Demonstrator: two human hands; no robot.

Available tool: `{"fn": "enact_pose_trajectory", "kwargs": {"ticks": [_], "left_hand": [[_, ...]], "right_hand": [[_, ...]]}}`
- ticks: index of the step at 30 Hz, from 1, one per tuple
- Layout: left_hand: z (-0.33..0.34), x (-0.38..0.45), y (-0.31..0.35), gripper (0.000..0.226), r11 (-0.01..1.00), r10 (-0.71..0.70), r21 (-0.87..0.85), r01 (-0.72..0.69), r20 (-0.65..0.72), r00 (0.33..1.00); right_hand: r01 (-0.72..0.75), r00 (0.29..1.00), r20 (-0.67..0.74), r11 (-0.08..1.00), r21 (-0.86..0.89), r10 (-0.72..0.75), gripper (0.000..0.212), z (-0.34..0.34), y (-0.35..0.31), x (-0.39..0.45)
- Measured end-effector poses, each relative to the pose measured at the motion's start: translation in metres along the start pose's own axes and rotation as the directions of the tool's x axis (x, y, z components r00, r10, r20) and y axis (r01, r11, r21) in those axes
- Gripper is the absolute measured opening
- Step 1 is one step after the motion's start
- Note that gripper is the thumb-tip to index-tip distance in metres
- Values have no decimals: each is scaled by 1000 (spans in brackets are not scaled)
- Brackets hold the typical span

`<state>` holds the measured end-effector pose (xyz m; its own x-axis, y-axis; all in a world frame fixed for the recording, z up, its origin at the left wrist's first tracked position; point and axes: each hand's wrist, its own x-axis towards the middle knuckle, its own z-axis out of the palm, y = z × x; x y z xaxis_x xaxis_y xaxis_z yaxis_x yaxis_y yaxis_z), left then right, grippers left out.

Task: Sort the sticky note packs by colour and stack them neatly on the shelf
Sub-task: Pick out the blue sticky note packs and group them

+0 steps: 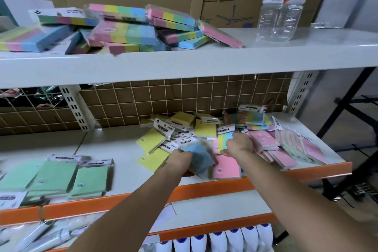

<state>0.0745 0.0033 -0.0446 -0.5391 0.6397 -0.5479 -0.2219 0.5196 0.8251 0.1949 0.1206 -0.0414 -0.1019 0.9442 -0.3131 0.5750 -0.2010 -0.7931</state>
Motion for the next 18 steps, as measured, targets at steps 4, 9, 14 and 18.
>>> {"fn": "enact_pose_trajectory", "kwargs": {"ticks": [4,9,14,18], "left_hand": [[-6,-6,-4,24,1000,7,-12,-7,-8,1000],[-18,-9,-6,24,999,26,-22,-27,-32,999],[-29,-3,-2,27,996,35,-75,-39,-53,998],[-39,2,-4,22,997,22,-76,-27,-62,998]], "right_hand": [[38,998,-42,999,-3,-38,52,23,16,29],[123,991,51,991,-60,-120,13,34,-4,-9],[168,975,185,956,-242,-124,18,50,-14,-7],[169,942,333,913,-372,-38,26,59,-15,8]]}}
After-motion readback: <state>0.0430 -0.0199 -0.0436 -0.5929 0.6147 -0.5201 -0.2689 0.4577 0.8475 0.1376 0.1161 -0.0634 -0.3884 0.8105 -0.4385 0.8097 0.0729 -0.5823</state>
